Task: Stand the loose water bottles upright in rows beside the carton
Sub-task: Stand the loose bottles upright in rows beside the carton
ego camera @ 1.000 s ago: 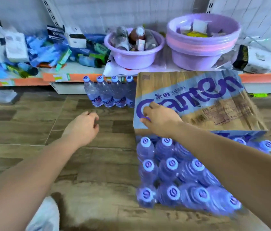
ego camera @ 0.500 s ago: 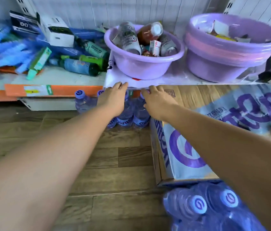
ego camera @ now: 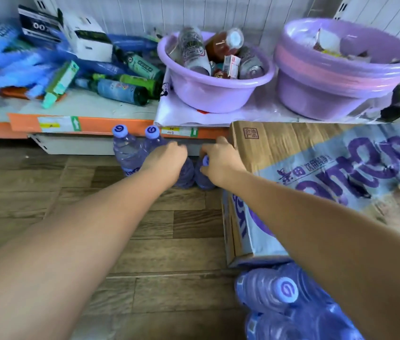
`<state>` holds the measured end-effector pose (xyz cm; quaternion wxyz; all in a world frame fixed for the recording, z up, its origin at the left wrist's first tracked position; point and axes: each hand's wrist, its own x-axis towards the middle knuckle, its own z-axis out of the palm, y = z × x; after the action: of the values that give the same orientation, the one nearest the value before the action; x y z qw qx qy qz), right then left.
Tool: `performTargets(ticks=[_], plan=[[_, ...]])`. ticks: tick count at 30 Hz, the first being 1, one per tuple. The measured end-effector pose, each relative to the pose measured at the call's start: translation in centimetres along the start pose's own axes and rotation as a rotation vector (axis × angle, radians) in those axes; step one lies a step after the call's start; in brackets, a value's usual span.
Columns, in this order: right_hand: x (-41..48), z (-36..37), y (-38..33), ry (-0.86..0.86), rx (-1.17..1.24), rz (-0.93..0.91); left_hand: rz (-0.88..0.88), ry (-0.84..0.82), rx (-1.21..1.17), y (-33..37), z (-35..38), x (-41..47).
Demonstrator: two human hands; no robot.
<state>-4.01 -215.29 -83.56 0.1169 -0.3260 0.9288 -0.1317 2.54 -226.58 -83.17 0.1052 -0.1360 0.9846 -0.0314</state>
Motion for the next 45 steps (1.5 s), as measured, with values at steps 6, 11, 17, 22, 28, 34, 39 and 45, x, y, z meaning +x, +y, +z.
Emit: performTargets(ticks=[6,11,17,22,28,34,39,45], plan=[[-4.8,-0.8,-1.9,-0.099,0.087,0.025,0.016,-0.047,0.102,0.8,0.5,-6.0],[-11.4,-1.5,-3.5,-0.175,0.097,-0.054,-0.038,-0.133,0.141,2.0,-0.6,-13.5],[-20.0,-4.9,-5.4,-0.141,0.157,-0.130,-0.129,-0.136,0.070,3.9,-5.1,-23.0],[-26.6,-10.8,-5.3,-0.081,0.120,-0.221,-0.140,-0.101,-0.028,7.2,-10.6,-28.5],[-33.7,-18.1,-3.0,-0.050,0.006,-0.255,-0.088,-0.019,-0.039,12.4,-17.5,-32.4],[-39.8,-25.1,2.9,0.036,-0.041,-0.164,0.013,0.089,-0.065,20.6,-22.9,-34.7],[-43.8,-28.3,9.2,0.054,-0.043,-0.083,0.098,0.075,-0.065,27.9,-24.3,-35.7],[-47.2,-29.6,16.7,0.064,-0.101,0.029,0.196,0.043,-0.059,36.1,-23.5,-34.6]])
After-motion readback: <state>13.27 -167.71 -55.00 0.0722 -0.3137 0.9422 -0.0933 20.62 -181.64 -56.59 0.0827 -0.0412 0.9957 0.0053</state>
